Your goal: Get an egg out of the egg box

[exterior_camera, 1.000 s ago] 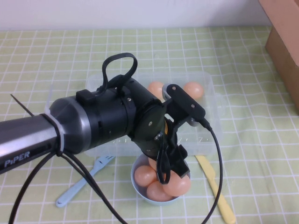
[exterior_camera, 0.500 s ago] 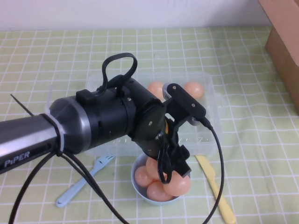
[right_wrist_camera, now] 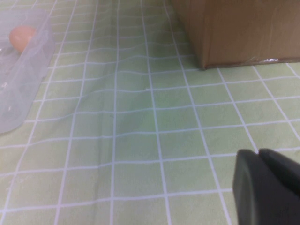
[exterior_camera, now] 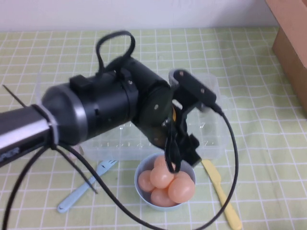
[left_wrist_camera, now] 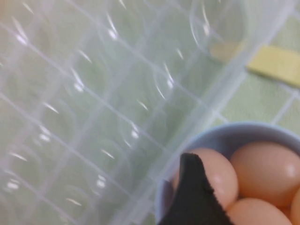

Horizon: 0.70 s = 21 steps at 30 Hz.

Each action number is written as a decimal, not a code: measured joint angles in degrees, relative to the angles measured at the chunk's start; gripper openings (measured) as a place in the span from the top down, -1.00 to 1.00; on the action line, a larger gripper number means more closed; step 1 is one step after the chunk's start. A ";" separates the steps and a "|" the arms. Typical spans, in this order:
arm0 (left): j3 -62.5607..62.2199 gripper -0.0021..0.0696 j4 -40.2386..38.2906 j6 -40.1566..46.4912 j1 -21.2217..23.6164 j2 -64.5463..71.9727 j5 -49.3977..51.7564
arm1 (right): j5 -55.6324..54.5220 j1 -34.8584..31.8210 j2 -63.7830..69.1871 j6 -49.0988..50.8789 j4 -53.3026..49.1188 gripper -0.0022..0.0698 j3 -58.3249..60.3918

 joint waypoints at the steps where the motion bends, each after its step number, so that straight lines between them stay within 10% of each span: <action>1: -0.39 -0.25 0.82 -0.33 0.00 -0.50 -0.32 | 0.00 0.00 0.00 0.00 0.00 0.99 0.00; 11: 4.93 0.84 28.26 -21.12 0.00 -17.29 -3.90 | 0.00 0.00 0.00 0.00 0.00 0.99 0.00; 21: 27.99 0.94 30.11 -32.22 0.00 -43.02 -8.11 | 0.00 0.00 0.00 0.00 0.00 0.99 0.00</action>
